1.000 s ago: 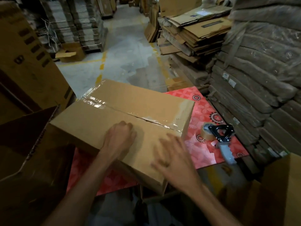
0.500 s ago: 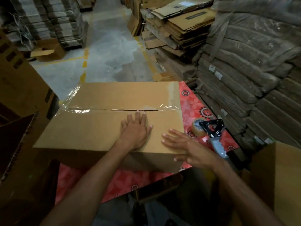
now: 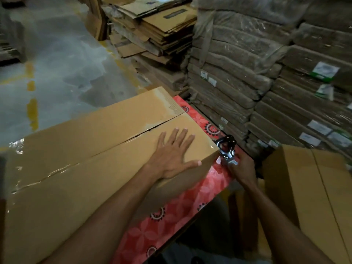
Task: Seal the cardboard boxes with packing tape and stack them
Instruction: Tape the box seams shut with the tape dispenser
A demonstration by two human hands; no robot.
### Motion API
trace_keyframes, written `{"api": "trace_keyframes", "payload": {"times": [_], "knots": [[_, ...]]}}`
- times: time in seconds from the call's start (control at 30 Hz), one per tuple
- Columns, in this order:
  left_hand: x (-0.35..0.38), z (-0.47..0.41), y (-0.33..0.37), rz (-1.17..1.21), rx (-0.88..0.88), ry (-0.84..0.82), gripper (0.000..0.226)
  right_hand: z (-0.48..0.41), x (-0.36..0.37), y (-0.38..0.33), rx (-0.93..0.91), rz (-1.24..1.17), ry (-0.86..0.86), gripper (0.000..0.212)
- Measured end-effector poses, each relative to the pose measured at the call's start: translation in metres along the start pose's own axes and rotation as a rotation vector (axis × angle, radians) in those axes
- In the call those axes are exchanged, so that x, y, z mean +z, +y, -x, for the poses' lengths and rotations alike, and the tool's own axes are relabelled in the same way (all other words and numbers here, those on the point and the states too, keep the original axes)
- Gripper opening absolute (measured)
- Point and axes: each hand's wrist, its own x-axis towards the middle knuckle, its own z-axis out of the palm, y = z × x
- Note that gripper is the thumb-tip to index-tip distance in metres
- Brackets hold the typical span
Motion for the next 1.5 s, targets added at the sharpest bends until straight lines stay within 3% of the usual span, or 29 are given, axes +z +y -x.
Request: {"api": "trace_keyframes", "payload": {"times": [0.07, 0.17, 0.3, 0.5, 0.57, 0.7, 0.87, 0.9, 0.97, 1.03, 1.07, 1.13, 1.2, 1.27, 1.33, 1.4, 1.5], "knots": [[0.001, -0.007, 0.0, -0.013, -0.008, -0.002, 0.099, -0.013, 0.012, 0.028, 0.148, 0.27, -0.091, 0.055], [0.002, -0.01, 0.005, -0.014, -0.014, 0.01, 0.097, -0.013, 0.019, 0.03, 0.244, 0.452, -0.234, 0.043], [0.003, -0.01, 0.007, -0.007, -0.031, 0.042, 0.095, -0.021, 0.025, 0.03, 0.25, 0.401, -0.271, 0.027], [0.002, -0.012, 0.02, 0.007, -0.066, 0.039, 0.093, -0.055, 0.034, 0.049, 0.327, 0.271, -0.325, 0.058], [0.003, -0.015, 0.028, 0.01, -0.089, 0.047, 0.092, -0.066, 0.021, 0.041, 0.307, 0.279, -0.373, 0.057], [0.008, -0.022, 0.045, 0.003, -0.146, 0.064, 0.092, -0.086, -0.022, 0.003, 0.343, 0.027, -0.284, 0.024], [0.01, -0.025, 0.059, 0.008, -0.197, 0.083, 0.093, -0.089, -0.056, -0.038, 0.346, -0.412, -0.184, 0.013], [0.01, -0.024, 0.06, 0.014, -0.201, 0.089, 0.093, -0.086, -0.062, -0.047, 0.327, -0.526, -0.187, 0.005], [0.007, -0.023, 0.061, 0.029, -0.208, 0.098, 0.094, -0.083, -0.074, -0.063, 0.236, -0.742, -0.286, 0.015], [0.004, -0.025, 0.059, 0.056, -0.189, 0.115, 0.093, -0.085, -0.085, -0.086, 0.193, -0.81, -0.373, 0.003], [0.002, -0.028, 0.055, 0.085, -0.168, 0.144, 0.09, -0.089, -0.086, -0.096, 0.204, -0.795, -0.405, 0.012], [-0.006, -0.041, 0.043, 0.28, -0.143, 0.281, 0.073, -0.093, -0.089, -0.116, 0.213, -0.728, -0.453, 0.03], [-0.024, -0.064, 0.03, 0.766, -0.217, 0.405, 0.044, -0.093, -0.092, -0.134, 0.151, -0.742, -0.465, 0.023], [-0.053, -0.092, 0.013, 1.316, -0.427, 0.407, 0.03, -0.079, -0.097, -0.15, 0.093, -0.723, -0.477, 0.015], [-0.079, -0.116, -0.012, 1.712, -0.613, 0.279, 0.045, -0.065, -0.096, -0.167, 0.057, -0.704, -0.517, 0.015], [-0.096, -0.127, -0.036, 1.976, -0.664, 0.102, 0.057, -0.053, -0.094, -0.181, 0.063, -0.701, -0.581, 0.017], [-0.102, -0.119, -0.05, 2.068, -0.663, -0.068, 0.056, -0.042, -0.089, -0.194, 0.031, -0.647, -0.667, 0.015]]}}
